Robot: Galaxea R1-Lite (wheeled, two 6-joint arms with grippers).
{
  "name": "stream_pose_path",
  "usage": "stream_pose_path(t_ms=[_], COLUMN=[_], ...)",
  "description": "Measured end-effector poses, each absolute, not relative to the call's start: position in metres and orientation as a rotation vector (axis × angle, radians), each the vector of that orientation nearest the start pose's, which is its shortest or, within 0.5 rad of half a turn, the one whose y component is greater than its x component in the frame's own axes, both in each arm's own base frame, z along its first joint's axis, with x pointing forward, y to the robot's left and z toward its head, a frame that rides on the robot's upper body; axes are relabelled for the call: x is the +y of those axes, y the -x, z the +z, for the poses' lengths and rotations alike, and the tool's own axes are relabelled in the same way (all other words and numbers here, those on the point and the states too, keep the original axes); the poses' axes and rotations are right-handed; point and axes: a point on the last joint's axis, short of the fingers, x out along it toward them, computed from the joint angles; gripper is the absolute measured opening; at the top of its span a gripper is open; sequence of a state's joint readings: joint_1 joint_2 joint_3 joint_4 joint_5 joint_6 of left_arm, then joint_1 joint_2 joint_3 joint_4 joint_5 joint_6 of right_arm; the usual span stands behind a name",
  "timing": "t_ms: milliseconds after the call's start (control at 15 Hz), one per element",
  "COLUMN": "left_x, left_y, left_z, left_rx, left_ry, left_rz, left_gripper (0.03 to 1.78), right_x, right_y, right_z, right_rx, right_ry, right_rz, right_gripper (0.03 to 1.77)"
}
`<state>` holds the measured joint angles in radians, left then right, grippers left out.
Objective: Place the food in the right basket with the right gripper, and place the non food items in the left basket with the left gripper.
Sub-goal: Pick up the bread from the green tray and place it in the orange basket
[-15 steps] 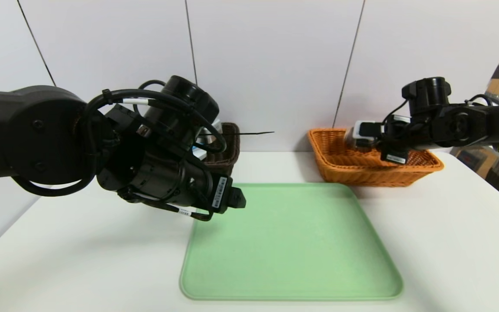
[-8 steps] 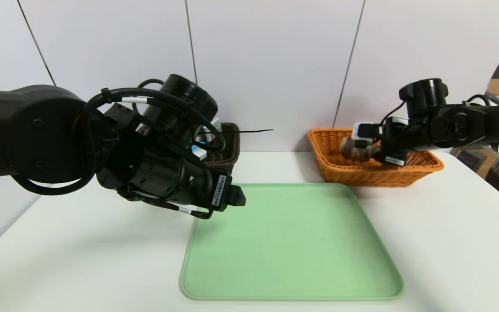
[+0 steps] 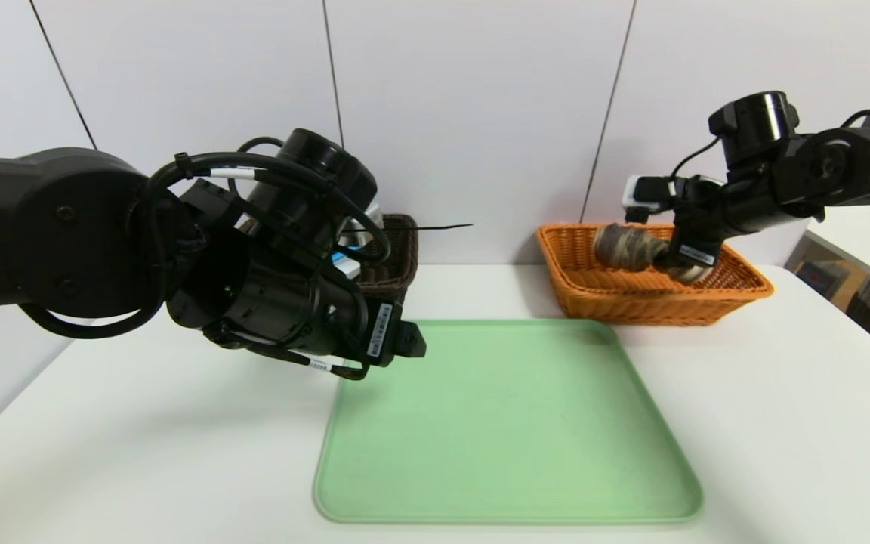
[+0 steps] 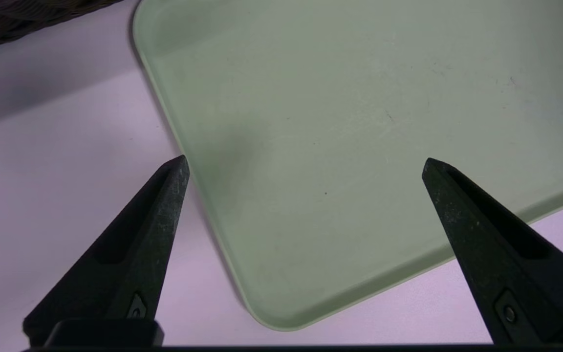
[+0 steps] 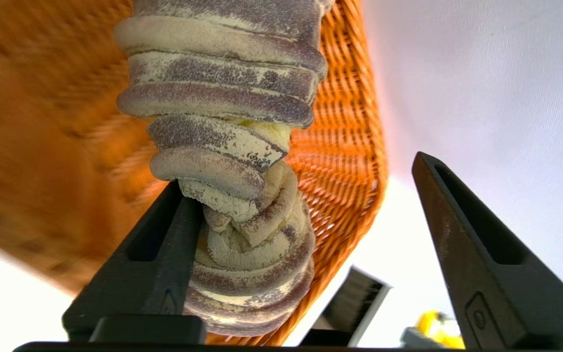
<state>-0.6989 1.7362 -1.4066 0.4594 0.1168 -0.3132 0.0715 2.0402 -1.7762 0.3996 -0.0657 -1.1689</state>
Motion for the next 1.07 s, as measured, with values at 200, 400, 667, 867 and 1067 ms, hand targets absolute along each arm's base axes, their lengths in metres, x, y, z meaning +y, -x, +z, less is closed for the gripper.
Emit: stream_pose_path(t_ms=[200,400,667,867,1067], left_x=[-0.198,-0.198,-0.197,-0.195,-0.189], left_y=[-0.240,-0.240,-0.240,-0.241,-0.241], left_z=[0.238,0.239,0.239,0.239,0.248], left_rx=[0.807,0.806,0.805,0.802,0.778], left_ry=[-0.026,-0.026,-0.025,-0.020,0.013], left_rz=[-0.427,-0.426,-0.425,-0.419,-0.406], left_gripper=[1.69,1.69,1.69,1.69,1.69], right_x=[0.030,0.033,0.035,0.035,0.033], right_y=[-0.402,-0.409,-0.421,-0.420,-0.402], right_z=[0.238,0.228,0.221,0.227,0.243], right_rx=[0.624,0.645,0.647,0.645,0.691], right_ry=[1.095,1.055,1.052,1.034,0.955], right_rz=[0.402,0.403,0.402,0.392,0.376], right_gripper=[1.53,1.59,1.64,1.66,1.68])
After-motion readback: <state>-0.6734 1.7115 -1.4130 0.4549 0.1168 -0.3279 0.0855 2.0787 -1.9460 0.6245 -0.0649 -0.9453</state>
